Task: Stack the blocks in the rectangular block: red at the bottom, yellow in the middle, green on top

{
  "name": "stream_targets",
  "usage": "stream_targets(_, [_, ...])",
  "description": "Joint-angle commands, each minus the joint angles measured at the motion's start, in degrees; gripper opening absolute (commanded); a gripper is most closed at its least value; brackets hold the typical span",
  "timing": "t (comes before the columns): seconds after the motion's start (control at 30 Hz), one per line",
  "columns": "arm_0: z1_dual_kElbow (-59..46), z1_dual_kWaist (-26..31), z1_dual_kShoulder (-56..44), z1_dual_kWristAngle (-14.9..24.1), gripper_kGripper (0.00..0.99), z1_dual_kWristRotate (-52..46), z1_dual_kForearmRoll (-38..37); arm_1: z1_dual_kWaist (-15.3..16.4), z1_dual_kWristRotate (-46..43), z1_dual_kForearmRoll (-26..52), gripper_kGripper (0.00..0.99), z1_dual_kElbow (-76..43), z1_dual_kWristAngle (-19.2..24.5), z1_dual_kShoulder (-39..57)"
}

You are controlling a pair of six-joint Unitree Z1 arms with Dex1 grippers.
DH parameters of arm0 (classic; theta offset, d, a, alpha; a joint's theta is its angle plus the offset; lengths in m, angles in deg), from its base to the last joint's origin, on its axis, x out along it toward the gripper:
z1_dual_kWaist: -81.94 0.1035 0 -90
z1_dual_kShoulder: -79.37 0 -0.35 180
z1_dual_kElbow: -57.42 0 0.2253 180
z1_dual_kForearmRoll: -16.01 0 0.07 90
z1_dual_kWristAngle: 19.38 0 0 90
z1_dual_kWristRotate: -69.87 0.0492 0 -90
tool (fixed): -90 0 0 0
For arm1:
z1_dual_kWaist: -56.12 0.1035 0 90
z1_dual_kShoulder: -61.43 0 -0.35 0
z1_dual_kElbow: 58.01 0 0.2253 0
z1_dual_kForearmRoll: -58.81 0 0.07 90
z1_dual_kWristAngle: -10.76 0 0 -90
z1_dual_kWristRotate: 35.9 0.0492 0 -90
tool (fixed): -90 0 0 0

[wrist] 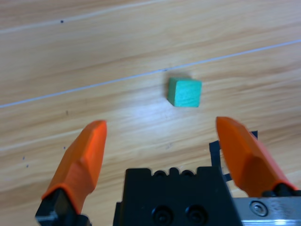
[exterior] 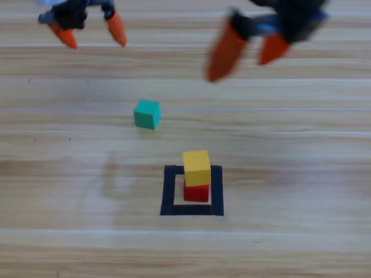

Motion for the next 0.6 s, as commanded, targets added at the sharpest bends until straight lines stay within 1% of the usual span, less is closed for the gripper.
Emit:
stream_targets(0.03, [8.7,-7.6,11.7,2.2,0.990,-4.7,5.5,-14.8,-11.4,3.0,0.990,-14.0,-3.0,3.5])
stream_targets(0.13, [8.7,-10.5,15.0,3.6,0.990,-6.7,5.8,-19.0,-18.8,13.7,0.990,-27.1,-7.5,10.7])
stream_targets(0.17, [8.7,-11.3,16.0,4.2,0.990,-7.1,5.8,-19.6,-19.6,17.4,0.990,-31.2,-7.3,13.2])
stream_targets(0.3, [8.2,-13.7,18.9,5.8,0.990,-8.7,5.8,-19.8,-21.8,30.9,0.990,-45.9,-7.1,21.5])
stream_targets(0.33, [8.1,-13.9,19.1,6.1,0.990,-8.9,5.8,-19.6,-22.0,35.1,0.990,-49.7,-8.1,23.8])
stream_targets(0.4, [7.7,-14.0,19.3,6.5,0.990,-9.3,5.8,-19.0,-22.5,40.6,0.990,-54.4,-8.6,26.8])
stream_targets(0.43, [7.4,-14.0,19.3,6.8,0.990,-9.4,5.8,-19.0,-22.7,43.9,0.990,-56.8,-10.1,28.3])
stream_targets(0.47, [7.4,-14.0,19.5,7.1,0.990,-9.3,5.8,-19.0,-22.8,45.3,0.990,-57.9,-11.1,28.8])
stream_targets(0.53, [7.4,-13.8,19.7,7.1,0.990,-8.7,5.8,-18.7,-23.9,45.5,0.990,-58.2,-13.6,28.7])
stream_targets(0.6, [7.4,-13.1,19.7,7.2,0.990,-8.4,5.9,-18.0,-24.0,45.6,0.990,-58.4,-14.6,28.1])
